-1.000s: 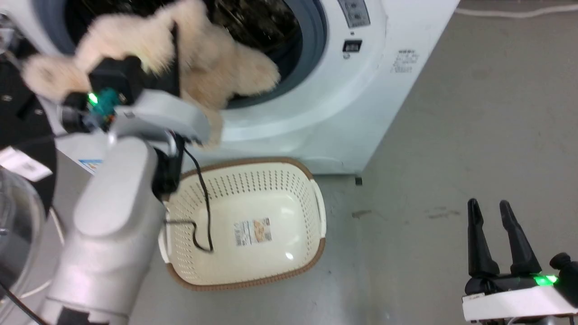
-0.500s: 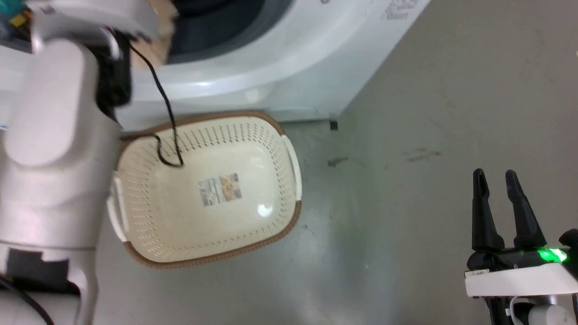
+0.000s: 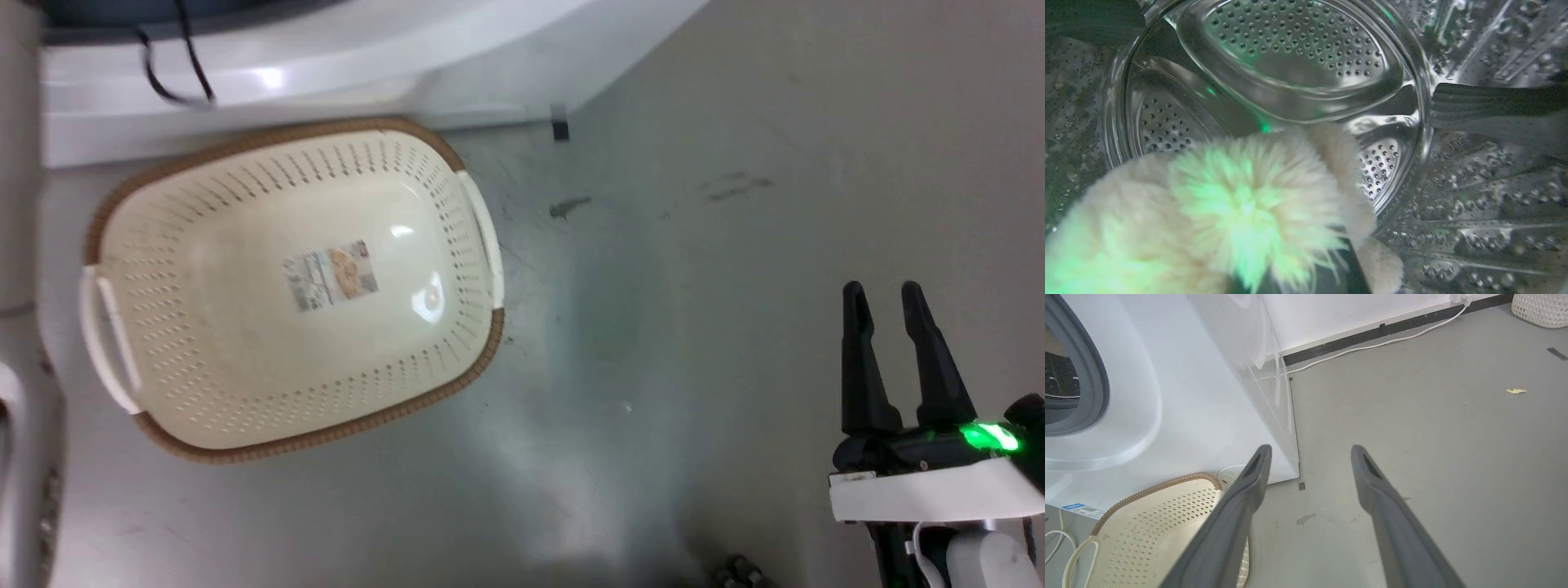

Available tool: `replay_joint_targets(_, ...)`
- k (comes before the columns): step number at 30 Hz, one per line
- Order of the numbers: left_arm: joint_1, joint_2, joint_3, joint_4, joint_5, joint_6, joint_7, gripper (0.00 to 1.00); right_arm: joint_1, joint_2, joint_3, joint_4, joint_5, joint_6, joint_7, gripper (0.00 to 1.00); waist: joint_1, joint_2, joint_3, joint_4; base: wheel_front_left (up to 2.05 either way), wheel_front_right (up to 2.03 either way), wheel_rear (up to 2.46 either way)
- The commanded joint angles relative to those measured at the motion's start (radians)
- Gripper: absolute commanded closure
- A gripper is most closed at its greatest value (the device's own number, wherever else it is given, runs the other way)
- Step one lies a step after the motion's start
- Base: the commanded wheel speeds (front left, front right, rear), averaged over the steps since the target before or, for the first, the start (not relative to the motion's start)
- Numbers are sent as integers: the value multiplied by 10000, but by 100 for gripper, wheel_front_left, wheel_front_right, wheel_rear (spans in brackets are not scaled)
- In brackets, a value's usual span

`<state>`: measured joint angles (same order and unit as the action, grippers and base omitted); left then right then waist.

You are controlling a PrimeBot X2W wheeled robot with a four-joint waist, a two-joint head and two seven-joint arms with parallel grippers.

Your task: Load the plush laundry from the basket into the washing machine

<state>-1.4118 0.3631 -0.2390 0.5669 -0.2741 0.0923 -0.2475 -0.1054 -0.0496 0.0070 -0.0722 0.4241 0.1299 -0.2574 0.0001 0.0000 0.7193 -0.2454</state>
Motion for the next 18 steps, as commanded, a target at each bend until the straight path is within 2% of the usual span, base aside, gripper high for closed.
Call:
replay_joint_targets(1,-444,126,14,6,111,-32,-34,100,-186,-6,66,-46,77,8,-44,0,-1,0,497,-315,0,0,0)
replay_joint_targets(9,-2075,391,-290,338,514,-194,138,100,-205,-6,218,-149,233,8,-44,0,-1,0,1572,-639,0,0,0)
replay_joint_targets(18,-3050,533,-172,1085,336,-331,183,100,-370,-6,316,-287,418,8,-44,0,-1,0,2297,-691,0,0,0)
